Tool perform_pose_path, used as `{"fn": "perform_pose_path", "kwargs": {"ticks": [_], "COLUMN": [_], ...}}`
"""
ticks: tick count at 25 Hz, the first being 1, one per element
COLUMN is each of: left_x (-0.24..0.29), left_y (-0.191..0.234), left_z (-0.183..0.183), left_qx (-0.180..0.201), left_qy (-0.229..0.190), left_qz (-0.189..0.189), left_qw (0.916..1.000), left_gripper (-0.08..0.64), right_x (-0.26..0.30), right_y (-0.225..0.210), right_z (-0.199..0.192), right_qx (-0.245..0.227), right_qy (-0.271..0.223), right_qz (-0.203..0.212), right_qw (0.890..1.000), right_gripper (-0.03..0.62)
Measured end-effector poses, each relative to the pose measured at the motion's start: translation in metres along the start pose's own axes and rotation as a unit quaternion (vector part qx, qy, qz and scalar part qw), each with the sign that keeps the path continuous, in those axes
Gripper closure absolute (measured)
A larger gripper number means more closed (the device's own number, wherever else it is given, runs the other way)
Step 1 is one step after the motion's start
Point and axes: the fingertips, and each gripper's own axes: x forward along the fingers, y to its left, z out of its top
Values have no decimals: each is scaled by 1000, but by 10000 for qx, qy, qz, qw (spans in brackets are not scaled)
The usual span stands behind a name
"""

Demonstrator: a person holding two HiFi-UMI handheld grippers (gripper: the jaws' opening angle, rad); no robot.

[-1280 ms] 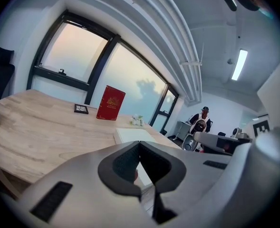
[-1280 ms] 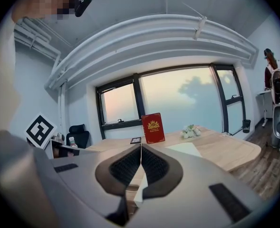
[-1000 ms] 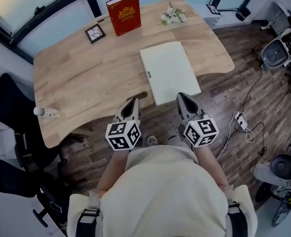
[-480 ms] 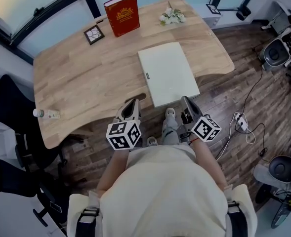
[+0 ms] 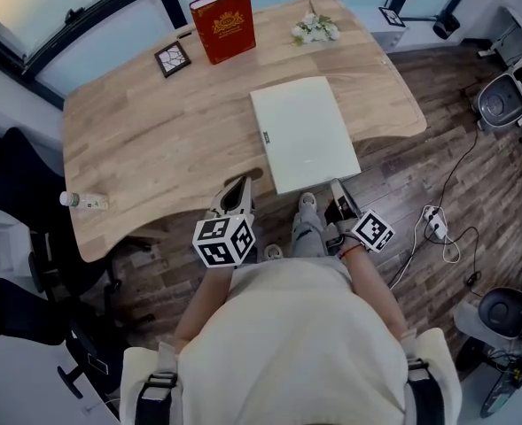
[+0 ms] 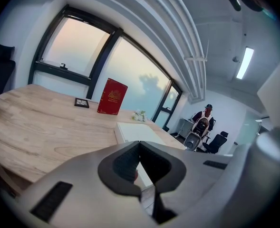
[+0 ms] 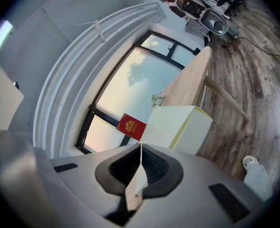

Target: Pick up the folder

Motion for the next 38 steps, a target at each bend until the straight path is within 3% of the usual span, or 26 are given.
{"fn": "perform_pose_path", "kwargs": {"ticks": [8, 19, 21, 27, 38], "left_x": [7, 15, 16, 18, 19], "left_y": [-2, -1, 1, 4, 15], "left_z": [-3, -5, -4, 0, 5], "left_qx": [-5, 30, 32, 26, -40], "left_qy": [51, 138, 133, 98, 3], "left_qz": [1, 47, 72, 173, 410], "left_qw": [10000, 9999, 9999, 9998, 9991], "left_gripper": [540, 540, 540, 540, 540], "right_x": [-1, 0, 2, 17, 46], "right_y": [-37, -73, -79, -98, -105], "right_z": [-4, -9, -7, -2, 19], "right_qx": [1107, 2039, 2220, 2205, 2287], "right_qy": [-212, -392, -554, -626, -853], "right_qz": [135, 329, 362, 77, 77], "right_qw": [9935, 9776, 9728, 9733, 9697], "right_gripper": [553, 254, 224, 189, 175]}}
